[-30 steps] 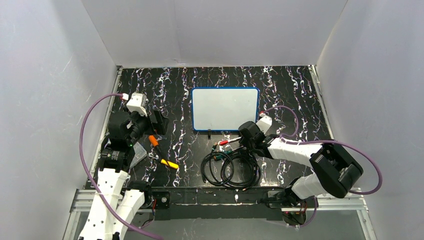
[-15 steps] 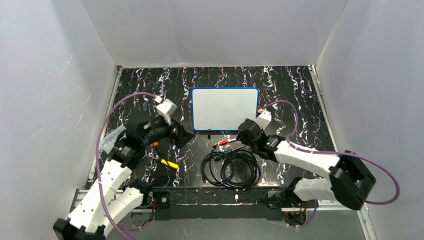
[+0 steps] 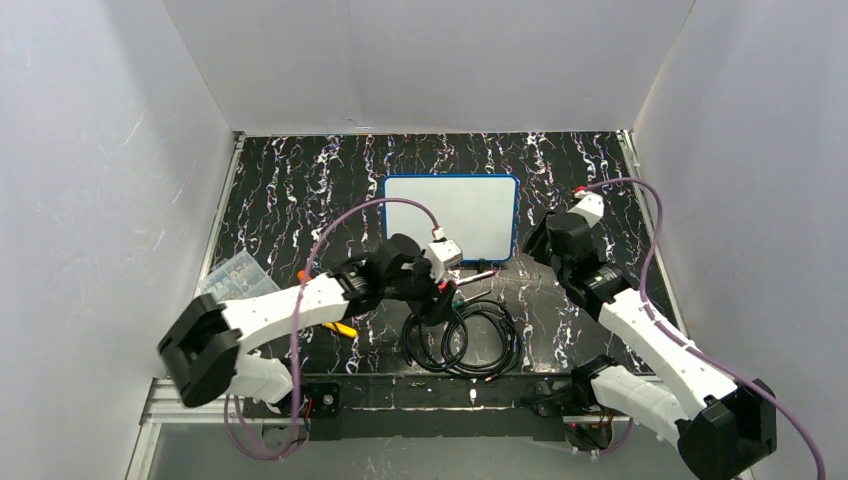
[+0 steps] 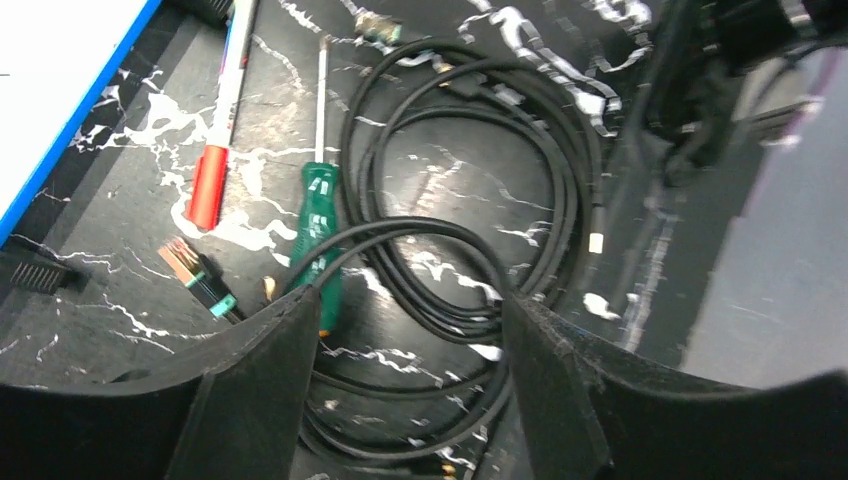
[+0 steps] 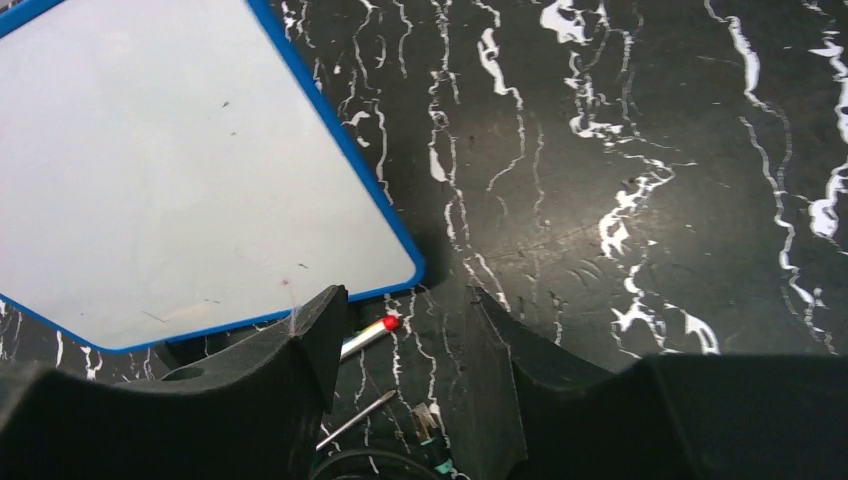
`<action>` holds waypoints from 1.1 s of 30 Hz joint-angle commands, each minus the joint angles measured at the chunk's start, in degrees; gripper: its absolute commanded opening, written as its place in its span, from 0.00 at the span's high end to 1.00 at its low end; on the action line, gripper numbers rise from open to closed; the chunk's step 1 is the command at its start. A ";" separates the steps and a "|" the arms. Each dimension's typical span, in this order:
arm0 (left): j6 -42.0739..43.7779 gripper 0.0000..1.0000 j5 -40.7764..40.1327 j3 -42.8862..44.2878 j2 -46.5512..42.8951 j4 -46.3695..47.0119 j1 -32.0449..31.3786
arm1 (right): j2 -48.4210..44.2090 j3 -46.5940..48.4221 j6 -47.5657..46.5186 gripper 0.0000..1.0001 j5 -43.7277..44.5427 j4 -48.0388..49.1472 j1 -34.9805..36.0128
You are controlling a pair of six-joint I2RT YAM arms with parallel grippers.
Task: Write a sentence on the whiteboard
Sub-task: Open the whiteboard marker at the center of the board.
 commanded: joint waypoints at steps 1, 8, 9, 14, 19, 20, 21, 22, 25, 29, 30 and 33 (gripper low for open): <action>5.14 0.38 -3.97 5.21 7.37 4.43 -0.03 | -4.00 -0.31 -4.38 0.45 -9.42 -1.71 -5.54; 11.04 0.50 -8.03 9.14 16.71 5.05 0.20 | -7.79 -3.54 -3.27 0.44 -14.23 -0.98 -6.91; 11.52 0.52 -8.38 9.65 17.80 5.12 0.42 | -8.11 -3.59 -3.15 0.44 -14.60 -1.14 -6.92; 13.62 0.60 -9.12 11.41 21.90 5.06 1.87 | -9.96 -3.02 -3.30 0.44 -15.59 -2.35 -7.01; 14.34 0.67 -7.67 12.58 24.86 5.32 3.15 | -11.05 -2.61 -3.18 0.43 -15.64 -3.81 -7.01; 14.32 0.68 -7.75 12.67 25.31 5.44 3.40 | -11.21 -2.67 -3.05 0.43 -15.76 -3.84 -7.01; 14.18 0.69 -7.52 12.69 25.66 5.53 3.68 | -11.44 -2.76 -3.01 0.42 -16.00 -3.80 -7.01; 14.10 0.69 -7.29 12.69 26.08 5.64 3.93 | -11.53 -2.76 -2.91 0.42 -16.08 -3.76 -7.01; 14.33 0.70 -6.48 12.61 26.79 5.54 4.10 | -11.39 -2.72 -2.80 0.41 -16.31 -3.76 -7.01; 14.95 0.75 -6.78 12.72 27.91 4.80 4.09 | -10.93 -2.60 -2.78 0.41 -16.18 -3.62 -7.01; 15.34 0.77 -7.38 12.91 28.23 4.34 4.10 | -10.78 -2.61 -2.60 0.41 -16.34 -3.47 -7.03; 15.86 0.78 -8.96 12.90 28.78 3.86 4.02 | -10.51 -2.66 -2.32 0.41 -16.72 -2.98 -7.01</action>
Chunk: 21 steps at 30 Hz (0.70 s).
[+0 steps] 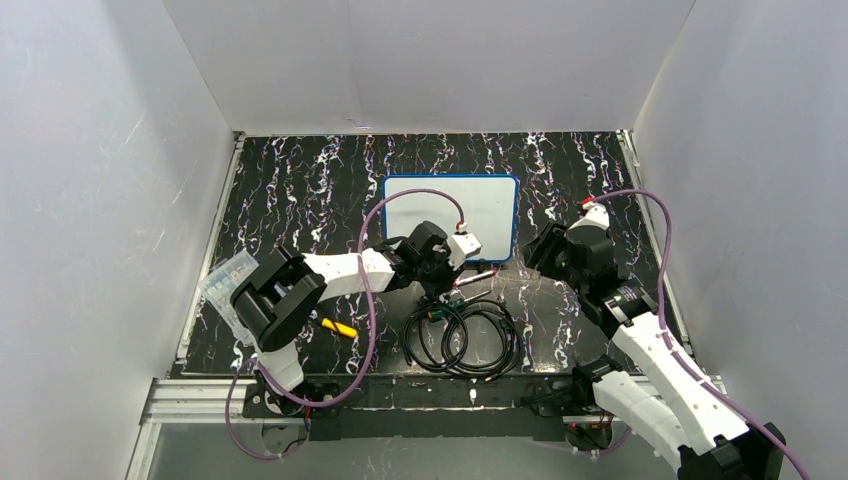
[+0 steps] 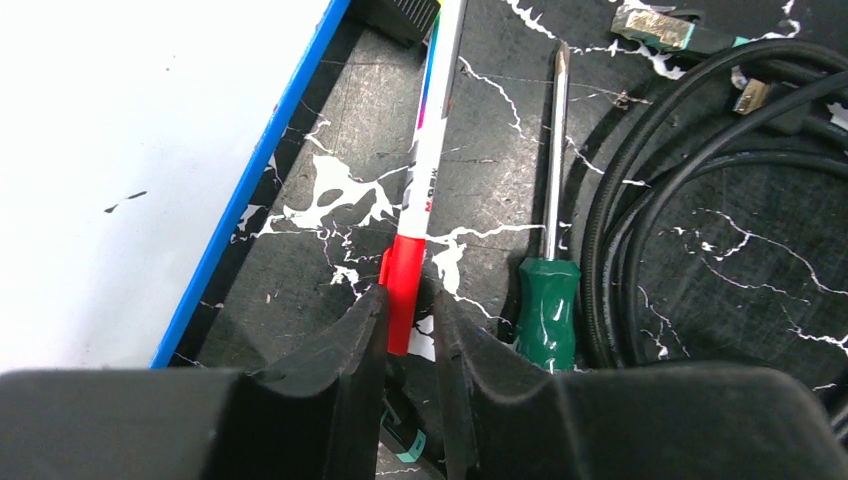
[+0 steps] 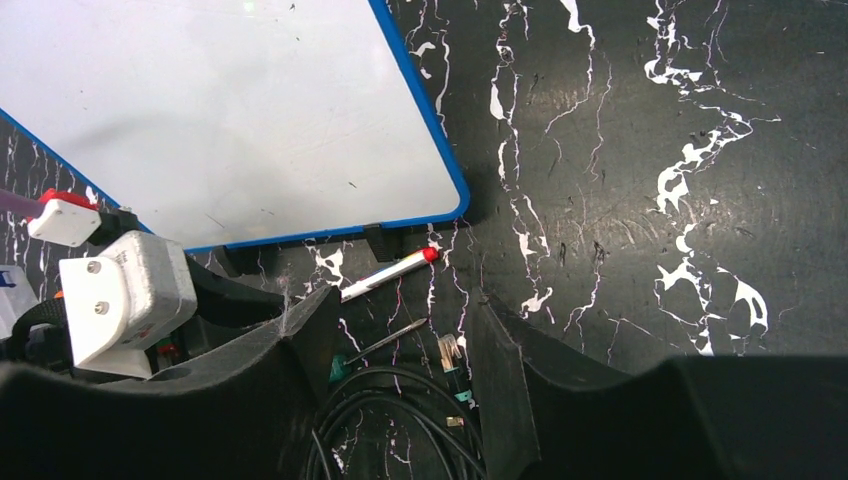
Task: Write a sentence on the whiteboard
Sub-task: Open the whiteboard marker at the center of the board.
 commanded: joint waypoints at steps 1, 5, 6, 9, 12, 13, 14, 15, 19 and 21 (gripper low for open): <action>1.60 0.80 -1.94 1.62 0.51 -1.33 -0.08 | 0.28 0.69 0.30 0.41 -0.58 1.65 -0.39; 2.50 0.82 -4.00 1.96 1.66 -2.13 -0.74 | 0.39 0.56 0.51 0.41 -0.45 1.60 -0.36; 2.74 0.82 -4.64 2.12 2.13 -2.50 -0.92 | 0.39 0.52 0.53 0.41 -0.44 1.68 -0.36; 3.28 0.82 -6.52 2.42 3.18 -3.04 -1.52 | 0.40 0.49 0.67 0.41 -0.56 1.79 -0.36; 3.65 0.82 -7.65 2.10 3.14 -2.89 -2.08 | 0.43 0.51 0.71 0.41 -0.39 1.86 -0.36; 4.05 0.81 -7.84 2.08 3.20 -2.98 -2.26 | 0.37 0.44 0.67 0.41 -0.34 1.86 -0.36; 4.46 0.81 -8.27 2.19 3.33 -3.27 -2.52 | 0.34 0.36 0.74 0.41 -0.25 1.86 -0.36; 4.91 0.81 -8.88 2.30 3.51 -3.61 -2.81 | 0.37 0.34 0.81 0.40 -0.21 1.94 -0.36; 6.03 0.80 -10.80 1.77 4.00 -3.66 -3.85 | 0.19 0.21 1.02 0.40 -0.28 1.97 -0.36; 6.10 0.79 -10.59 1.37 4.09 -3.66 -4.04 | -0.20 0.16 1.06 0.40 -0.24 1.71 -0.36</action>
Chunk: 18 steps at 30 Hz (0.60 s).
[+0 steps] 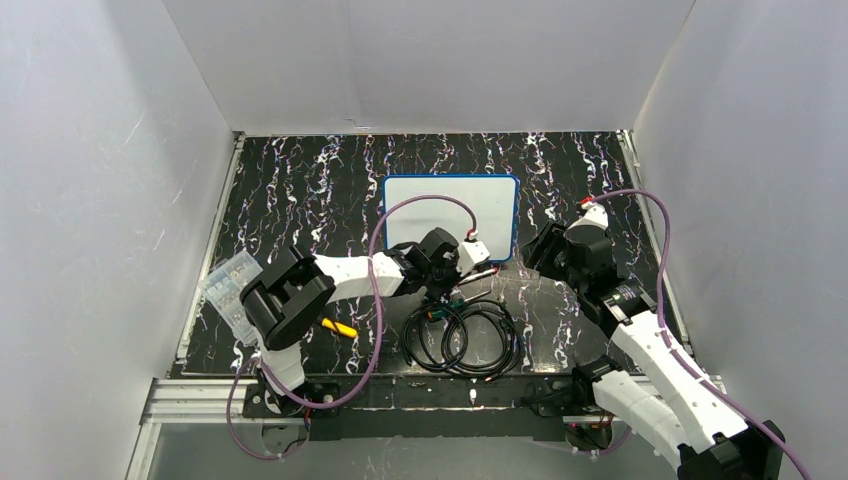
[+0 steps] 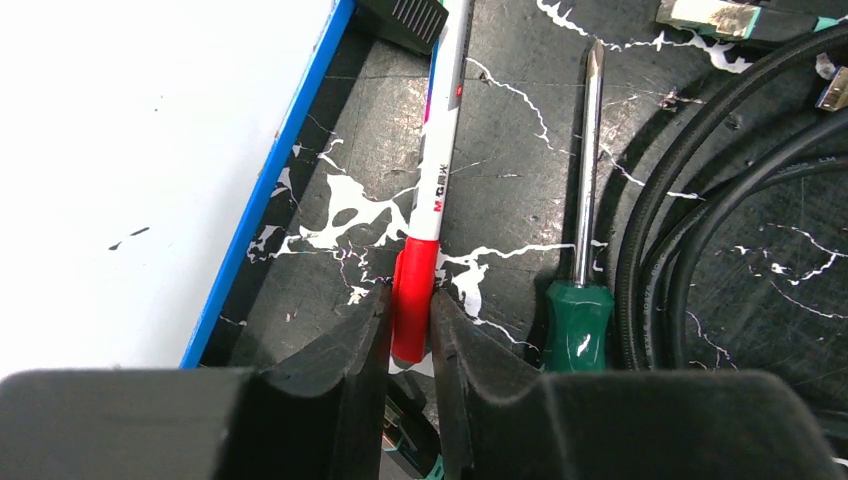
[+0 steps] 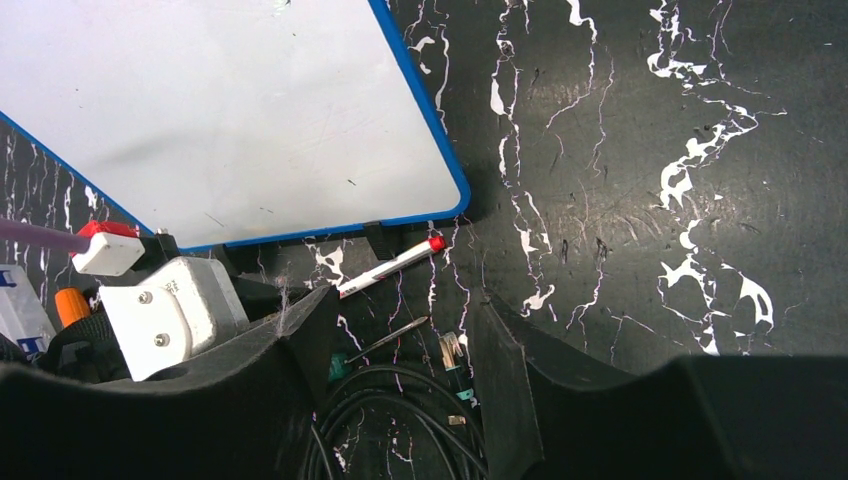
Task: Write a sentence on the whiteboard
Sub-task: Open the whiteboard marker at the center of the board.
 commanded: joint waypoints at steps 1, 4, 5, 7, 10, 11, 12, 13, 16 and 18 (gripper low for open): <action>1.91 0.81 -1.88 -0.38 1.50 -3.48 -0.82 | -1.05 0.16 0.63 0.40 0.01 1.50 -0.36; 2.73 0.97 -1.88 -0.83 1.29 -3.46 -1.20 | -1.84 0.25 0.65 0.40 0.51 0.85 -0.37; 3.00 1.00 -2.11 -1.25 0.67 -3.46 -1.50 | -2.10 0.39 0.71 0.40 0.75 0.51 -0.36; 3.50 1.00 -2.40 -2.31 -0.93 -3.46 -2.31 | -2.69 0.76 0.53 0.40 1.13 -0.11 -0.36; 3.36 1.00 -2.99 -3.91 -4.11 -2.98 -3.40 | -3.39 1.40 0.10 0.40 1.12 -1.07 -0.36; 3.10 1.00 -3.02 -4.51 -5.56 -2.62 -3.61 | -3.58 1.66 -0.10 0.39 0.90 -1.48 -0.36; 2.78 1.00 -3.02 -5.12 -7.05 -2.20 -3.64 | -3.69 1.92 -0.41 0.39 0.62 -1.89 -0.36; 2.44 1.00 -3.02 -5.80 -8.72 -1.79 -3.65 | -3.85 2.26 -0.60 0.39 0.44 -2.40 -0.36; 1.89 1.00 -3.02 -6.90 -13.76 -1.73 -3.74 | -4.49 3.36 -1.50 0.39 -0.38 -3.75 -0.36; 1.73 1.00 -3.02 -7.12 -16.75 -2.58 -3.98 | -5.01 4.21 -2.21 0.38 -1.37 -4.29 -0.36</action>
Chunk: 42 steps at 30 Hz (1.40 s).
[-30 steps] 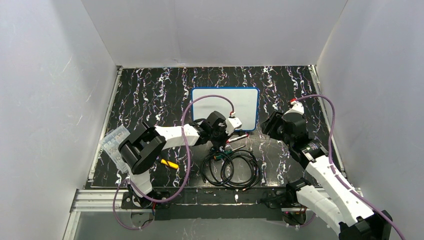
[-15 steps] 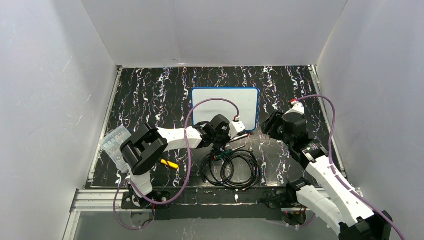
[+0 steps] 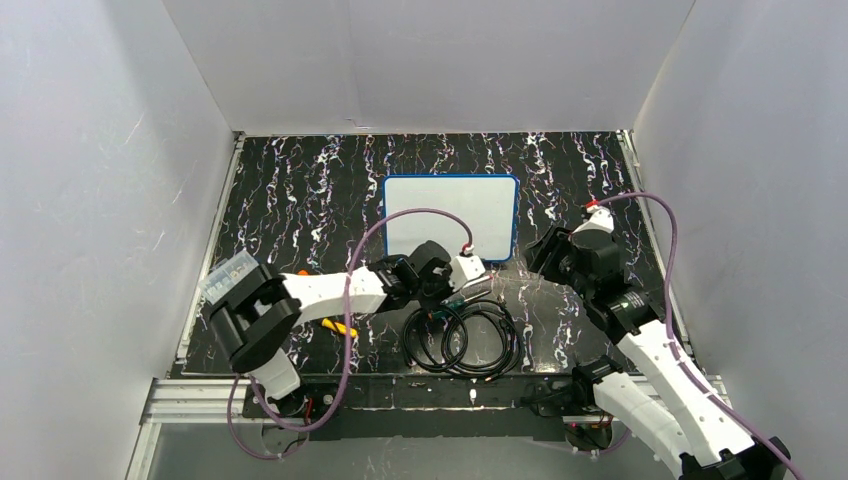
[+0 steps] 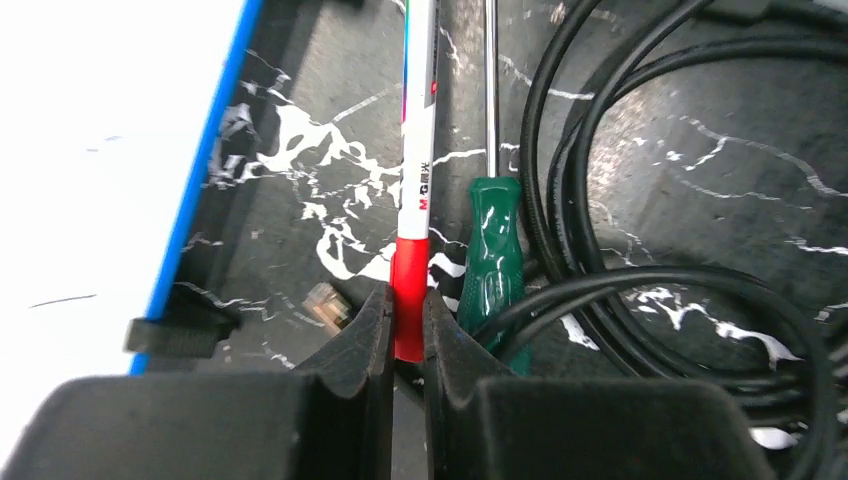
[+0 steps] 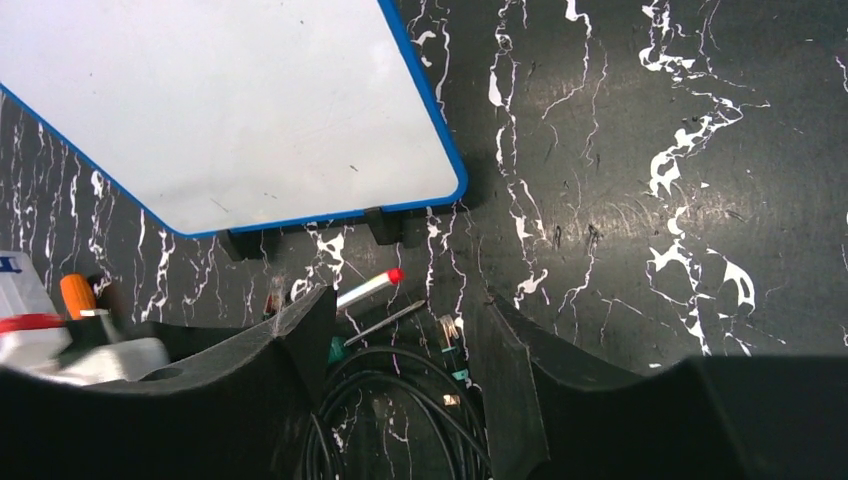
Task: Write a sentence on the whiteboard
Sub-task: Open the whiteboard marker at the center of the board.
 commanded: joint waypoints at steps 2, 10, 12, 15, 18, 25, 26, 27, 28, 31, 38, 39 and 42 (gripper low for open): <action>-0.40 1.00 -1.50 0.58 -10.83 -4.75 -1.61 | -1.59 4.72 -2.82 0.37 -2.57 -1.37 -0.36; -3.44 1.00 -2.93 3.50 -23.91 -18.78 -4.48 | 0.35 9.09 -8.68 0.33 -17.07 -0.40 -0.36; -3.26 1.00 0.13 4.38 -28.01 -22.63 -4.48 | 0.60 9.87 -10.25 0.28 -20.94 0.08 -0.36; -2.21 1.00 3.96 5.66 -33.37 -28.24 -4.35 | 1.44 10.69 -11.89 0.25 -25.56 0.27 -0.36; -1.12 1.00 6.30 5.55 -37.63 -32.72 -2.92 | 2.84 10.75 -12.23 0.23 -31.28 1.79 -0.36; -4.27 1.00 19.80 -0.86 -44.89 -28.67 8.39 | 6.25 6.93 -9.01 0.14 -47.35 10.86 -0.36; -4.40 1.00 20.61 -1.00 -45.28 -28.79 8.73 | 6.70 6.10 -8.17 0.12 -48.96 12.59 -0.36; -4.41 1.00 21.18 -0.93 -45.36 -29.40 8.78 | 7.21 5.43 -7.20 0.10 -50.22 14.17 -0.36; -4.29 1.00 21.94 -0.95 -45.28 -29.94 8.78 | 7.72 4.80 -5.64 0.08 -51.54 16.17 -0.36; -5.18 1.00 25.90 -2.16 -45.21 -29.43 8.74 | 10.19 3.99 -3.87 0.04 -55.52 19.91 -0.34; -6.14 1.00 32.87 -2.14 -44.29 -28.28 8.77 | 17.21 5.02 -2.58 0.06 -62.51 21.59 0.33; -6.31 1.00 33.06 -2.20 -44.23 -28.12 8.71 | 17.63 4.73 -1.46 0.07 -63.86 23.84 0.79; -6.90 1.00 30.23 -2.41 -44.10 -27.97 8.71 | 18.15 4.39 0.26 0.10 -65.34 25.80 2.72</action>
